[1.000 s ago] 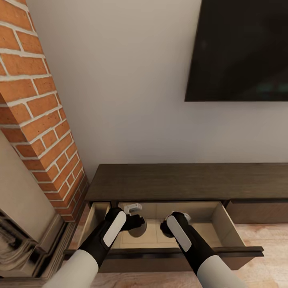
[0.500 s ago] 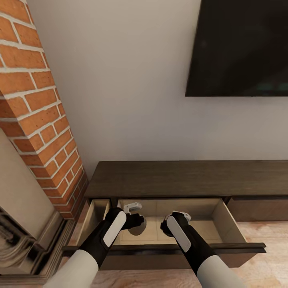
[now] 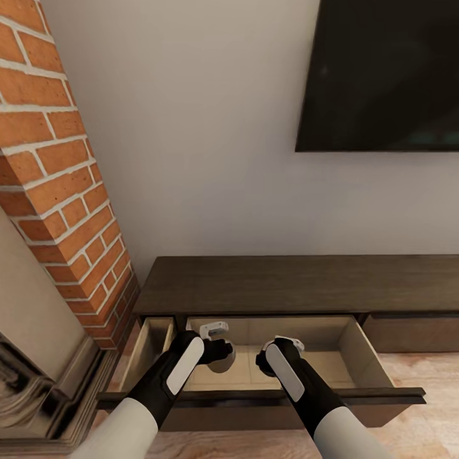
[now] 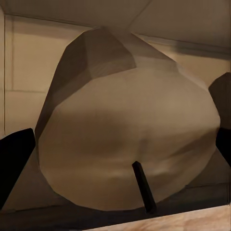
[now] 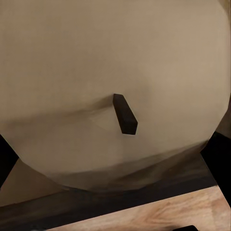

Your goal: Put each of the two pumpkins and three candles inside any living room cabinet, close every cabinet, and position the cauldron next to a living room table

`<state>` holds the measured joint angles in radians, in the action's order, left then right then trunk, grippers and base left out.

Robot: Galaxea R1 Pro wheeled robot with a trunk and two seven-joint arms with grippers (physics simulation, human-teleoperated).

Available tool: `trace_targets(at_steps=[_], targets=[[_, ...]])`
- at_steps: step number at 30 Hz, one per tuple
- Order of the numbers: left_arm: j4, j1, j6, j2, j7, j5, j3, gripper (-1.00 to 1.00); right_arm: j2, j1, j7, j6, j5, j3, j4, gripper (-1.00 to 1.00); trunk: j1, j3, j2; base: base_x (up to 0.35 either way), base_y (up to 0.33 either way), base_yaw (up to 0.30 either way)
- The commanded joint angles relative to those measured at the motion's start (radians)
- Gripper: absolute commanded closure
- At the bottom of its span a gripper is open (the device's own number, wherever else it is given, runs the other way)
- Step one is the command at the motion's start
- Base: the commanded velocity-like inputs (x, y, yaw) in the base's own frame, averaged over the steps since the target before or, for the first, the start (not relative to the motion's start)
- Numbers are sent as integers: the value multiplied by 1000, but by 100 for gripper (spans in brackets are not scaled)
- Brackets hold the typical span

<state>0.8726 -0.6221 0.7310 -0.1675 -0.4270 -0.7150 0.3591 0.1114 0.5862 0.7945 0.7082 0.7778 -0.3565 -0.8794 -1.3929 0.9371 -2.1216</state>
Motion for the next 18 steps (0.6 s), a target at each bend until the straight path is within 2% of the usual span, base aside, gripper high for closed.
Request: trace_targets(at_steps=[1, 7, 18], targets=[[1, -1, 1, 0, -10, -12, 3, 100, -1, 0, 9, 2, 8, -2, -1, 100, 0, 1, 0, 129, -97, 0], [2, -1, -1, 0, -10, -15, 4, 100, -1, 0, 9, 2, 8, -2, -1, 100, 0, 1, 0, 58, -30, 0], [2, -1, -1, 1, -10, -17, 4, 100, -1, 0, 8, 2, 8, -2, -3, 100, 0, 1, 0, 126, -4, 0]])
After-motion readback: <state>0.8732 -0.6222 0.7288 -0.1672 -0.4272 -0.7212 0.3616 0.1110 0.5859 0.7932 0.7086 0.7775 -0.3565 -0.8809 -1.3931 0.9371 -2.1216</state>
